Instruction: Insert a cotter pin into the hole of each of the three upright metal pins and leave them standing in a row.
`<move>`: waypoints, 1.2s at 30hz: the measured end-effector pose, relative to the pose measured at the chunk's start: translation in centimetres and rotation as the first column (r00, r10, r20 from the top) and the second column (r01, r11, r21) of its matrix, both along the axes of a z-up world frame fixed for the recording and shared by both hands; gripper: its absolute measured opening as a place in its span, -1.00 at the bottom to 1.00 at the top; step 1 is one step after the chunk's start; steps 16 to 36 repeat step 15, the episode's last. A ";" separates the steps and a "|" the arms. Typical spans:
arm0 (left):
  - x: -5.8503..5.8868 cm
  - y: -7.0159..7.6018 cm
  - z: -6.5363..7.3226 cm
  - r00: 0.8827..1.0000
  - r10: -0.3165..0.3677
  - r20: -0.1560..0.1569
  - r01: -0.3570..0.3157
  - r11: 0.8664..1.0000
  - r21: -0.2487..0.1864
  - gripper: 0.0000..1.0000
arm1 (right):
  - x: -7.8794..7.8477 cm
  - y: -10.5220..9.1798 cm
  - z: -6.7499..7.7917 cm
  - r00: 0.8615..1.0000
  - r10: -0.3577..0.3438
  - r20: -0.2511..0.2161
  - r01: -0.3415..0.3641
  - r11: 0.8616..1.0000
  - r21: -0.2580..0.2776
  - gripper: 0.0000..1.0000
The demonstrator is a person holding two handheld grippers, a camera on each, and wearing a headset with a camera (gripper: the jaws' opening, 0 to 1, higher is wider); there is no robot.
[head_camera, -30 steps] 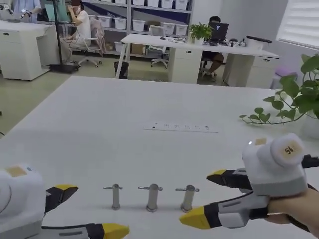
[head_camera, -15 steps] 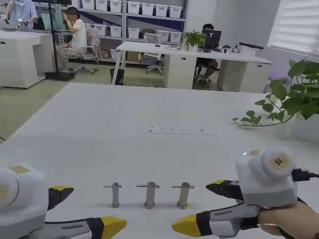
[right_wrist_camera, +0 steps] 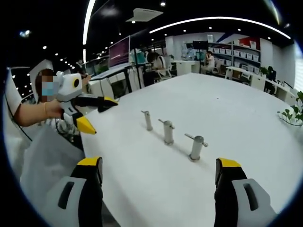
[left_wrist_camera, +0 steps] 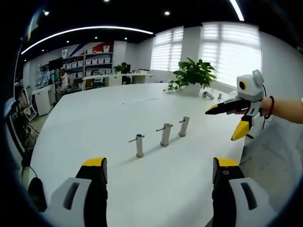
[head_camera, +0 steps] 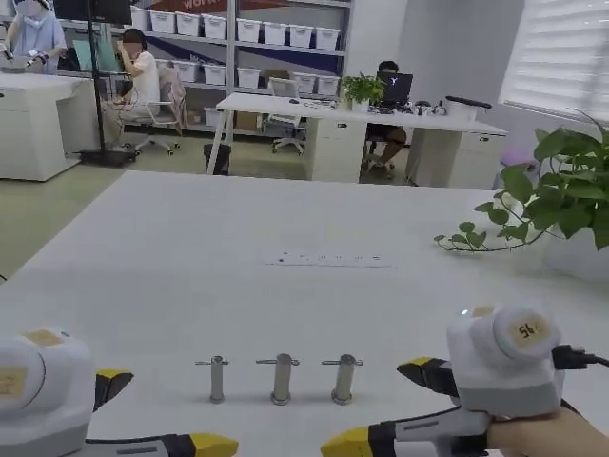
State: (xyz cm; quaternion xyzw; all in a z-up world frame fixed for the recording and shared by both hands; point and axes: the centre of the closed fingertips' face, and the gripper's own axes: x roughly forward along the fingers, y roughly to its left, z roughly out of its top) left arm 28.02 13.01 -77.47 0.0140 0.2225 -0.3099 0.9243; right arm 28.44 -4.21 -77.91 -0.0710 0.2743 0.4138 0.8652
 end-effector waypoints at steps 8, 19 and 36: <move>0.1 -0.1 0.8 1.000 -0.008 0.023 0.008 1.000 0.014 0.91 | 0.2 0.2 0.3 1.000 -0.007 0.019 0.007 1.000 0.009 1.00; 0.5 -0.2 1.8 0.998 0.009 0.056 -0.008 1.000 -0.010 0.87 | 0.4 0.4 0.4 1.000 -0.013 0.023 0.013 1.000 0.020 1.00; 0.5 -0.2 1.8 0.998 0.009 0.056 -0.008 1.000 -0.010 0.87 | 0.4 0.4 0.4 1.000 -0.013 0.023 0.013 1.000 0.020 1.00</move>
